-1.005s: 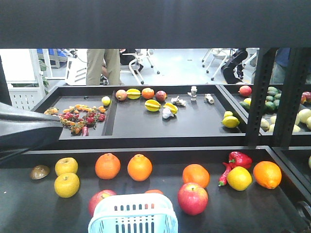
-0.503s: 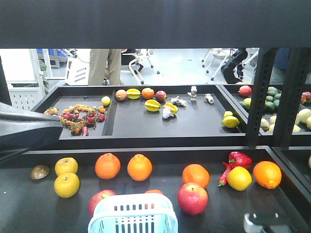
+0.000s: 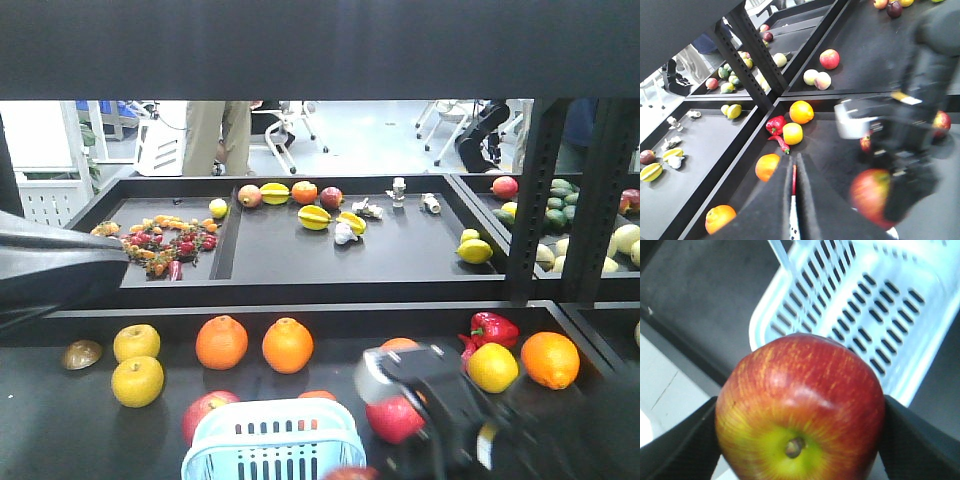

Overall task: Pick three apples into basket with both arms
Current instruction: 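Move the apple over the basket and open the right gripper, then move the right gripper over a second red apple farther along the table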

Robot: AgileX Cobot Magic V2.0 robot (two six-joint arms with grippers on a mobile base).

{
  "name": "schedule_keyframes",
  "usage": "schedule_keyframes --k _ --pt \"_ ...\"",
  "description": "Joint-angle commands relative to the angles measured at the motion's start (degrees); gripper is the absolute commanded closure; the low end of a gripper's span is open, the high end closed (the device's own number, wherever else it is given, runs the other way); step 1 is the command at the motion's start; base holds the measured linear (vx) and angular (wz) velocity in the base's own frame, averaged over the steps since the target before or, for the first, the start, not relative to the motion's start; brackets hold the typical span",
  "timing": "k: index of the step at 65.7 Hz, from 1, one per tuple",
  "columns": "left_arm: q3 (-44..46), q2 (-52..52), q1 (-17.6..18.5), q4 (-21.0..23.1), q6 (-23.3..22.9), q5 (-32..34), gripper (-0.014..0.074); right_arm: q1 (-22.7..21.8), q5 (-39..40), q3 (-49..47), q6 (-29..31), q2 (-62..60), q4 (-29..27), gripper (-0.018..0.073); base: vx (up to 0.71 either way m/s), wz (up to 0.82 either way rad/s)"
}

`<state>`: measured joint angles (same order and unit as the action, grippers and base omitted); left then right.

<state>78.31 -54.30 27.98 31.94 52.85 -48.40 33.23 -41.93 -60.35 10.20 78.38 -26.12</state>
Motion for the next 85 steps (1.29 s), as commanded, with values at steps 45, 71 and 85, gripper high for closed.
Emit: schedule_keyframes --k 45,71,85 --pt "1.57 0.38 0.27 1.75 -0.54 3.44 0.0604 0.1 1.66 -12.73 0.32 20.04 -3.91 -0.0119 0.0 0.0" --pt "1.57 0.38 0.27 1.75 -0.54 3.44 0.0604 -2.64 -12.64 -12.73 -7.15 7.97 5.62 0.0425 0.0 0.0" --pt "1.57 0.38 0.27 1.75 -0.54 3.44 0.0604 -13.49 -23.53 -12.73 -16.96 3.23 17.22 0.0566 0.0 0.0"
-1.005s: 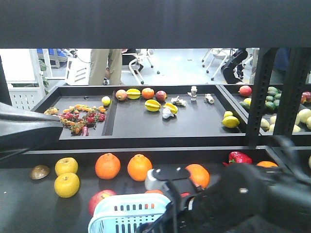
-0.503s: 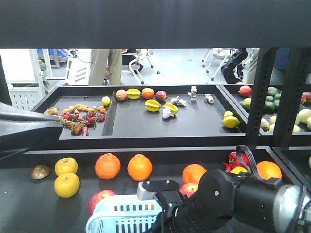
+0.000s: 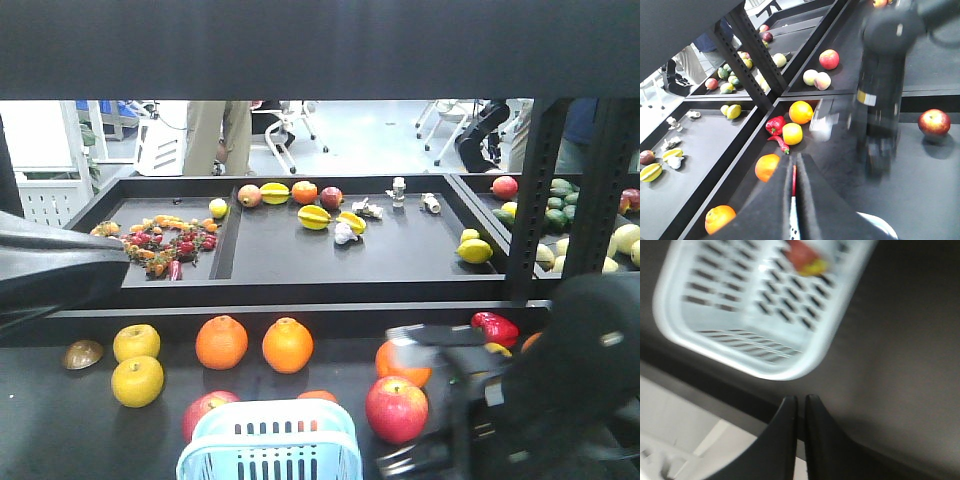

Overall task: Pick three apples into basket with both arms
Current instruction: 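Move the right gripper over a second red apple farther along the table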

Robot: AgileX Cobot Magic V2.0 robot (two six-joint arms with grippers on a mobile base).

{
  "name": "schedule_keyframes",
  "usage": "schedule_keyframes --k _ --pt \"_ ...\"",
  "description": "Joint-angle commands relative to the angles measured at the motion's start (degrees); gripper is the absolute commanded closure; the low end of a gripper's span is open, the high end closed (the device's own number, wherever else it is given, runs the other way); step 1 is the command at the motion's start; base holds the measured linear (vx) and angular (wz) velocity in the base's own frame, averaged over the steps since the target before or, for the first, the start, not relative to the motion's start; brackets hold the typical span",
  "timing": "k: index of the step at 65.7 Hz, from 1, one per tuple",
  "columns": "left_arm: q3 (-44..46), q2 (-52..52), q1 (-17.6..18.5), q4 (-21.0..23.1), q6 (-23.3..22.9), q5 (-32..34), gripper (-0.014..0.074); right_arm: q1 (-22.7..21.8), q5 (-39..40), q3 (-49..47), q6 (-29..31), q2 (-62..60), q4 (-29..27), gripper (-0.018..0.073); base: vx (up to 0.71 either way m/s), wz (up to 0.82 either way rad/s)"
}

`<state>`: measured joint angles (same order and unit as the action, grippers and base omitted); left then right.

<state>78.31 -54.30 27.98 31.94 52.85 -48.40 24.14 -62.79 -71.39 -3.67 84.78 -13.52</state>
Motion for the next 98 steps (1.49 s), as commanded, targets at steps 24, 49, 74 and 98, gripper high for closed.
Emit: schedule_keyframes --k 24,49,74,98 --pt "1.57 0.38 0.27 1.75 -0.54 3.44 0.0604 -25.09 -2.6 -1.7 3.17 2.64 10.75 0.0519 0.0 0.0" --pt "1.57 0.38 0.27 1.75 -0.54 3.44 0.0604 -27.08 5.62 -1.7 6.61 8.81 8.73 -0.0118 0.0 0.0" --pt "1.57 0.38 0.27 1.75 -0.54 3.44 0.0604 -27.24 17.38 -1.7 5.28 17.61 9.01 -0.0156 0.0 0.0" --pt "1.57 0.38 0.27 1.75 -0.54 3.44 0.0604 -27.24 13.26 -9.18 4.88 26.35 10.38 -0.0156 0.0 0.0"
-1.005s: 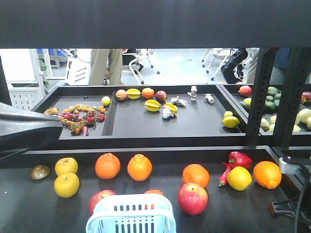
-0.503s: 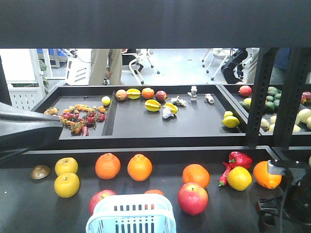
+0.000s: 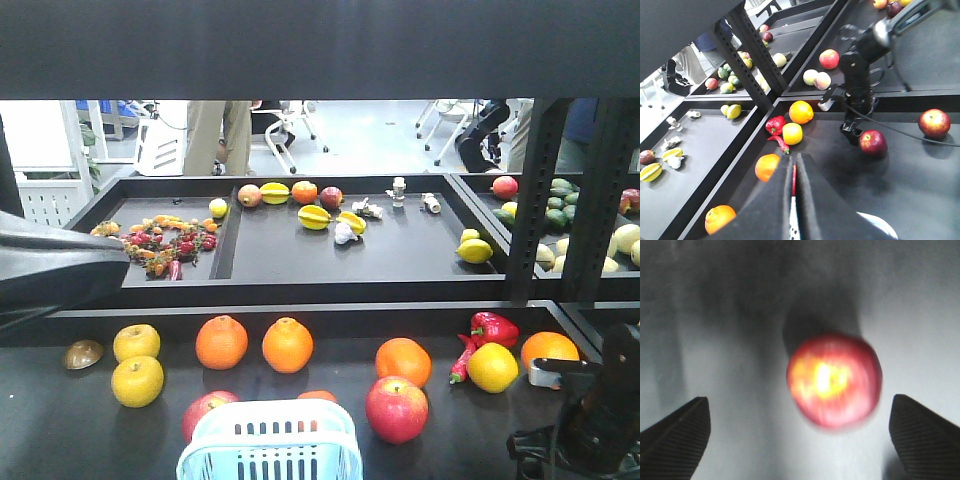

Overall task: Pick three apples into basket with both arms
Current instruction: 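Move the right gripper over a second red apple farther along the table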

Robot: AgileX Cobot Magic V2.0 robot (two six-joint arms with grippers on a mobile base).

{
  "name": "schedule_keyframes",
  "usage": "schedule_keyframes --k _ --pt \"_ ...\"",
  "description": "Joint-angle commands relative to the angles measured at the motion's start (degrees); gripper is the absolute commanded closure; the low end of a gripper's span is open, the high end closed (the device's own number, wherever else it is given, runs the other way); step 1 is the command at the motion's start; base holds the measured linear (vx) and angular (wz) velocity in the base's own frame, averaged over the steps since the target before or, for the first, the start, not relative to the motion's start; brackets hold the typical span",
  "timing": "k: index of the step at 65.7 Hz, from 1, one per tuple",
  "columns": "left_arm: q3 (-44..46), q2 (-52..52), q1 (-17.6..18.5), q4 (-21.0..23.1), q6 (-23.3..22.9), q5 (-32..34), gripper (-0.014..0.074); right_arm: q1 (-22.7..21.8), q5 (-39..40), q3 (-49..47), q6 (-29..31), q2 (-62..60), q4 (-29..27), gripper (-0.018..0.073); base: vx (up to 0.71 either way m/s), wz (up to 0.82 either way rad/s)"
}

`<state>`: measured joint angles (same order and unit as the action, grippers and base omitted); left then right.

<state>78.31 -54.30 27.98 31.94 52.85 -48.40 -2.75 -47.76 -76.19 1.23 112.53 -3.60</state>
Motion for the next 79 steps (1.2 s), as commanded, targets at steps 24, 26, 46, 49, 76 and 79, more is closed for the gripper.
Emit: schedule_keyframes --k 24,26,46,49,76,79 --pt "1.57 0.38 0.27 1.75 -0.54 3.44 0.0604 -0.35 -14.52 -11.14 -1.9 3.91 5.34 -0.0156 0.0 0.0" --pt "1.57 0.38 0.27 1.75 -0.54 3.44 0.0604 -0.35 -14.52 -11.14 -1.9 3.97 5.26 -0.0156 0.0 0.0" --pt "1.57 0.38 0.27 1.75 -0.54 3.44 0.0604 -0.4 -13.86 -11.14 -1.95 4.48 5.32 -0.015 0.0 0.0" --pt "1.57 0.38 0.27 1.75 -0.54 3.44 0.0604 -0.69 -13.86 -11.14 -1.95 4.69 5.32 -0.0149 0.0 0.0" --pt "1.57 0.38 0.27 1.75 -0.54 3.44 0.0604 -1.5 -11.27 -11.14 -0.91 7.34 2.73 -0.014 0.0 0.0" --pt "1.57 0.38 0.27 1.75 -0.54 3.44 0.0604 -1.5 -11.32 -11.14 -0.6 7.64 2.73 -0.0138 0.0 0.0"
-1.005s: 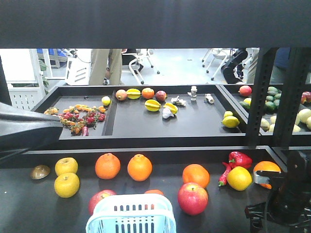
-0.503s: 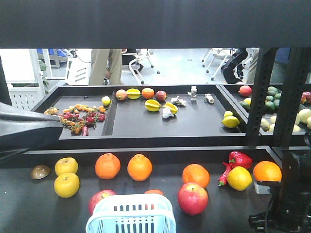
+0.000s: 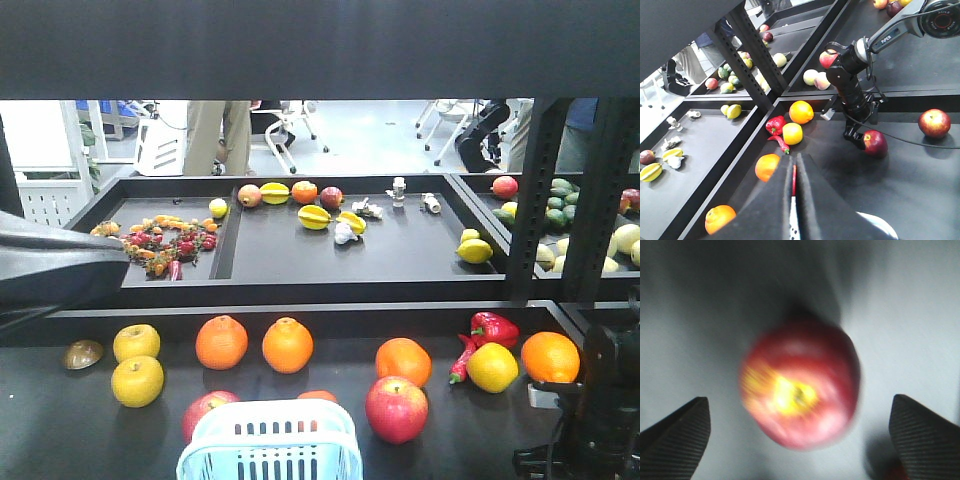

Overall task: Pick three apples into basket with both arms
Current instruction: 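Move the right gripper over a second red apple farther along the table, then lower the right gripper around the second apple and close it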

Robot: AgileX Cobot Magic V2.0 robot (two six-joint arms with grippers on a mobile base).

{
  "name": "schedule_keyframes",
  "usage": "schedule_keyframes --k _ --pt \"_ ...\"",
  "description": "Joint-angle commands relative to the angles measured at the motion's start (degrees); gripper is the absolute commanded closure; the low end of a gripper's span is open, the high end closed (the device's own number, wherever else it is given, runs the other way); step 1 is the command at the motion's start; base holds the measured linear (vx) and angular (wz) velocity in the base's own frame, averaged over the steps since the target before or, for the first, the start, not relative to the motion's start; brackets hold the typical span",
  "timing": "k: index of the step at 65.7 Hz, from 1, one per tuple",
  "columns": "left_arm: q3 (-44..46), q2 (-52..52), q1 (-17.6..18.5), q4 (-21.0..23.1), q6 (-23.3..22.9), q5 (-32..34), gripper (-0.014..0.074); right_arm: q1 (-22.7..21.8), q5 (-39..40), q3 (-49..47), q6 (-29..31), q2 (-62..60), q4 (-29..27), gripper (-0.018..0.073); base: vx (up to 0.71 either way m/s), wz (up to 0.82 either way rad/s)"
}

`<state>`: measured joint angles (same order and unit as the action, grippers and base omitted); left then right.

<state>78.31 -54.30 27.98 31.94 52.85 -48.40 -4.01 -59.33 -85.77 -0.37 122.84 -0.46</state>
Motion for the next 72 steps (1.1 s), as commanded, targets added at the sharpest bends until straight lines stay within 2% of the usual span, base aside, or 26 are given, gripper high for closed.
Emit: schedule_keyframes --k 1,36,51,72 --pt "1.57 0.38 0.27 1.75 -0.54 3.44 0.0604 -0.23 0.25 -1.56 1.07 -2.59 -0.41 -0.0138 0.0 0.0" --pt "1.57 0.38 0.27 1.75 -0.54 3.44 0.0604 -0.23 1.6 -2.9 1.08 -0.87 0.46 -0.0126 0.0 0.0" --pt "1.57 0.38 0.27 1.75 -0.54 3.49 0.0604 -0.23 -2.46 -5.55 1.04 1.26 0.46 -0.0122 0.0 0.0" --pt "1.57 0.38 0.27 1.75 -0.54 3.49 0.0604 -0.23 -3.29 -5.55 0.92 1.97 0.46 -0.0115 0.0 0.0"
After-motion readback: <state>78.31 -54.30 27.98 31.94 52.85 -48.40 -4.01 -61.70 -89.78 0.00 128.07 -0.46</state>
